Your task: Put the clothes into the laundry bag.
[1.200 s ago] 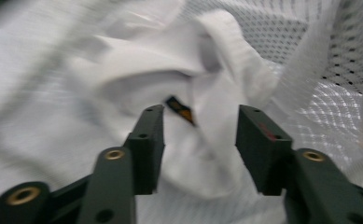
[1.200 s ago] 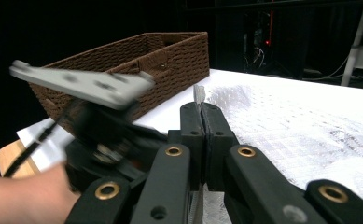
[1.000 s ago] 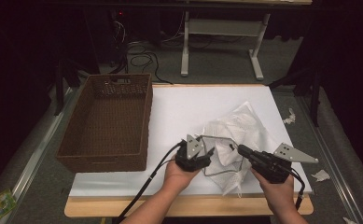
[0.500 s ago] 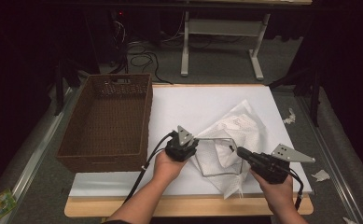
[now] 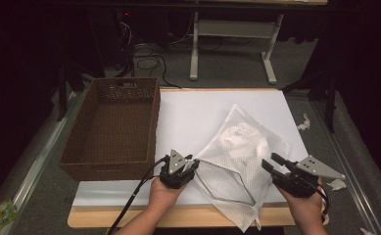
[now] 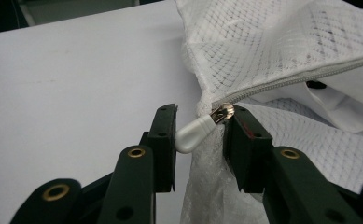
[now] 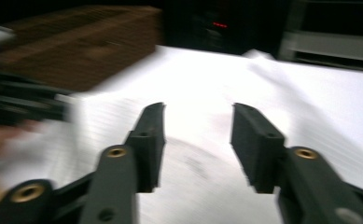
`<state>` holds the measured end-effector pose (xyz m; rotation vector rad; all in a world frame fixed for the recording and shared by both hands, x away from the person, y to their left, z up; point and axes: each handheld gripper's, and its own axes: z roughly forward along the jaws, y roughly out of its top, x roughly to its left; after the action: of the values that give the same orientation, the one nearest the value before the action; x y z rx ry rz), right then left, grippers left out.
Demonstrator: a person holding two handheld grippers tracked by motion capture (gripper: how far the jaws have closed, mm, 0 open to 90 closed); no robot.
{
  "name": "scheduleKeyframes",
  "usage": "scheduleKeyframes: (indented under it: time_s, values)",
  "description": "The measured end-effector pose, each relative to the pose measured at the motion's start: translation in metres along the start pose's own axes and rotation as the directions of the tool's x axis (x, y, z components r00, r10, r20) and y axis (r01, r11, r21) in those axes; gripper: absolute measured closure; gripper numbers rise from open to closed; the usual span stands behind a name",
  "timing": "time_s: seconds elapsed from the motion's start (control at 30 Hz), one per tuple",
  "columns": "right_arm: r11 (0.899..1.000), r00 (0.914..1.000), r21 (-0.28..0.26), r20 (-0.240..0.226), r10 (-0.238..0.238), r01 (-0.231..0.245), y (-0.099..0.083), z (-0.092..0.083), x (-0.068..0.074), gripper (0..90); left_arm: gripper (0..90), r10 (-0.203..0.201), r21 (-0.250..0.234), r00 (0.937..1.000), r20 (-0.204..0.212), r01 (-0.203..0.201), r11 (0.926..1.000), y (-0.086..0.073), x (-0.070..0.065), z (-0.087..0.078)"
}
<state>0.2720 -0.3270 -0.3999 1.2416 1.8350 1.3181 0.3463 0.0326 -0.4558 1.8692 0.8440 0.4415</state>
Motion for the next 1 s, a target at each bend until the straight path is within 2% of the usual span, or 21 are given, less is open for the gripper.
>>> scheduleKeyframes:
  time_s: [0.07,0.13,0.17,0.27,0.33,0.4,0.43,0.47,0.5,0.53,0.57,0.6,0.63,0.67,0.73,0.83,0.9,1.0]
  values:
    - [0.997,0.9977,0.062,0.058,0.035,-0.039,-0.007,0.001,-0.012,35.0,64.9,-0.002,-0.011,1.0,-0.005,0.002,0.9999,0.0,0.002,0.001]
    - [0.991,0.9936,0.112,0.089,0.069,-0.079,-0.017,0.007,-0.02,27.9,64.9,0.002,-0.011,0.9999,-0.016,-0.002,0.9999,-0.001,0.003,0.002]
    - [0.987,0.9934,0.139,0.088,0.073,-0.085,-0.021,0.012,-0.022,25.0,65.0,0.001,-0.009,0.9999,-0.017,-0.001,1.0,-0.001,0.004,0.002]
    - [0.965,0.991,0.236,0.098,0.091,-0.112,-0.031,0.033,-0.026,17.4,65.3,-0.01,-0.017,0.9997,-0.022,0.01,0.9998,-0.002,0.005,0.0]
    - [0.95,0.9895,0.283,0.097,0.107,-0.13,-0.038,0.047,-0.031,15.8,65.9,-0.008,-0.024,0.9997,-0.025,0.007,0.9997,-0.003,0.004,-0.003]
    - [0.931,0.9855,0.325,0.092,0.142,-0.165,-0.043,0.062,-0.036,16.5,68.0,-0.012,-0.032,0.9996,-0.025,0.011,0.9994,-0.004,0.004,-0.007]
    - [0.924,0.9852,0.342,0.082,0.151,-0.17,-0.045,0.07,-0.037,18.6,71.0,-0.013,-0.031,0.9996,-0.024,0.013,0.9994,-0.005,0.004,-0.01]
    - [0.916,0.9868,0.368,0.078,0.142,-0.161,-0.045,0.076,-0.036,25.9,74.5,-0.017,-0.038,0.9995,-0.026,0.016,0.9992,-0.006,0.003,-0.012]
    - [0.915,0.9914,0.382,0.059,0.117,-0.131,-0.046,0.083,-0.035,38.5,75.0,-0.018,-0.039,0.9995,-0.026,0.017,0.9991,-0.006,0.003,-0.014]
    - [0.92,0.9949,0.378,0.063,0.079,-0.097,-0.045,0.086,-0.032,56.3,76.4,-0.012,-0.038,0.9995,-0.029,0.011,0.9992,-0.007,0.001,-0.016]
    - [0.918,0.9975,0.391,0.032,0.063,-0.071,-0.043,0.091,-0.033,72.4,77.7,0.003,-0.03,0.9996,-0.028,-0.004,0.9995,-0.008,0.0,-0.018]
    - [0.915,0.9969,0.396,0.011,0.078,-0.076,-0.04,0.095,-0.034,79.7,79.4,0.014,-0.031,0.9994,-0.033,-0.015,0.9994,-0.009,-0.003,-0.02]
    - [0.914,0.9967,0.399,0.008,0.08,-0.077,-0.037,0.1,-0.035,82.7,82.0,0.023,-0.032,0.9992,-0.032,-0.024,0.9992,-0.01,-0.006,-0.022]
    - [0.918,0.998,0.392,0.012,0.062,-0.062,-0.034,0.105,-0.035,83.7,82.8,0.034,-0.029,0.9989,-0.032,-0.035,0.999,-0.011,-0.008,-0.024]
    - [0.931,0.9995,0.365,0.027,0.017,-0.026,-0.025,0.115,-0.036,84.0,83.2,0.044,-0.032,0.9984,-0.035,-0.045,0.9985,-0.012,-0.013,-0.026]
    - [0.95,0.9993,0.313,0.033,-0.016,0.005,-0.009,0.133,-0.04,84.3,83.3,0.055,-0.029,0.998,-0.029,-0.056,0.998,-0.015,-0.019,-0.029]
    - [0.958,0.999,0.285,0.031,-0.033,0.023,0.001,0.147,-0.041,84.3,83.3,0.07,-0.028,0.9972,-0.025,-0.071,0.9971,-0.017,-0.025,-0.029]
    - [0.957,0.9963,0.282,0.032,-0.079,0.067,0.012,0.168,-0.041,84.2,82.7,0.078,-0.024,0.9966,-0.026,-0.079,0.9966,-0.018,-0.029,-0.026]
